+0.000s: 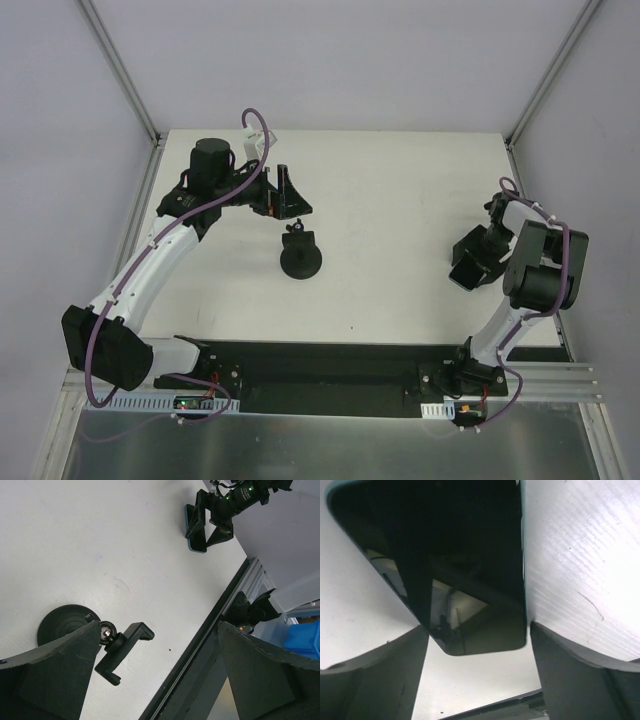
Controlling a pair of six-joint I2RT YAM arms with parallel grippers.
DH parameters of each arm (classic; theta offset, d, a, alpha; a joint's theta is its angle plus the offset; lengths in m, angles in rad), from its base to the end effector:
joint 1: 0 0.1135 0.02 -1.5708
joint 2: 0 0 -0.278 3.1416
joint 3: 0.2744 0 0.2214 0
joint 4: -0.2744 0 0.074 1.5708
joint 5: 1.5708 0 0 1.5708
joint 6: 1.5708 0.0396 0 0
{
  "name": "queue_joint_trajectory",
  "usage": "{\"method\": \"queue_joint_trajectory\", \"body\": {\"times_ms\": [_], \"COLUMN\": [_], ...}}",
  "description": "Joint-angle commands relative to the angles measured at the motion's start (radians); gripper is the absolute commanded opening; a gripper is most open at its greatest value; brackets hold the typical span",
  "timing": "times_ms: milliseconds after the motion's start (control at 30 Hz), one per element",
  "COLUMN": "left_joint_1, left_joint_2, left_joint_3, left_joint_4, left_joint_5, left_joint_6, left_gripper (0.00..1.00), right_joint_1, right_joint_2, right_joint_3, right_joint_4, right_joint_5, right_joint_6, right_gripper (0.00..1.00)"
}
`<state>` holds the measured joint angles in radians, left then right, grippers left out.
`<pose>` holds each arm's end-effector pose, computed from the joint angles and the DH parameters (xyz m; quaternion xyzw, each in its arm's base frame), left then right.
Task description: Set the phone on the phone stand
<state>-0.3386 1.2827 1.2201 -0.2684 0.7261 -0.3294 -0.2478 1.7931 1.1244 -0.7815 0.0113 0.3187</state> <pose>0.2322 -0.1097 0.3929 0.2098 0.7599 -0.4511 0.4183 0.2901 -0.0739 0.1868 0.2793 0.9583 -0.0035 0.0604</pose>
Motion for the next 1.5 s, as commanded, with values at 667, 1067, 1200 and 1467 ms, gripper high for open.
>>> {"method": "queue_joint_trajectory", "body": {"times_ms": [667, 1067, 1200, 1467], "left_joint_1": [0.010, -0.005, -0.005, -0.007], "left_joint_2": [-0.022, 0.035, 0.047, 0.035], "left_joint_3": [0.005, -0.014, -0.014, -0.016], "left_joint_4": [0.015, 0.098, 0.100, 0.097], "left_joint_5": [-0.001, 0.144, 0.147, 0.138], "left_joint_6": [0.021, -0.037, -0.045, -0.039], "left_gripper": [0.99, 0.97, 0.97, 0.98], "right_joint_1": [0.015, 0.269, 0.251, 0.225], "right_joint_2": [-0.434, -0.755, -0.602, -0.232], "right_joint_3": [-0.349, -0.386, -0.218, 0.058], "right_joint_4": [0.413, 0.367, 0.202, -0.019], "right_joint_5": [-0.161, 0.120, 0.112, 0.205], "right_joint_6": [-0.036, -0.075, 0.046, 0.229], "right_gripper": [0.01, 0.02, 0.68, 1.00]}}
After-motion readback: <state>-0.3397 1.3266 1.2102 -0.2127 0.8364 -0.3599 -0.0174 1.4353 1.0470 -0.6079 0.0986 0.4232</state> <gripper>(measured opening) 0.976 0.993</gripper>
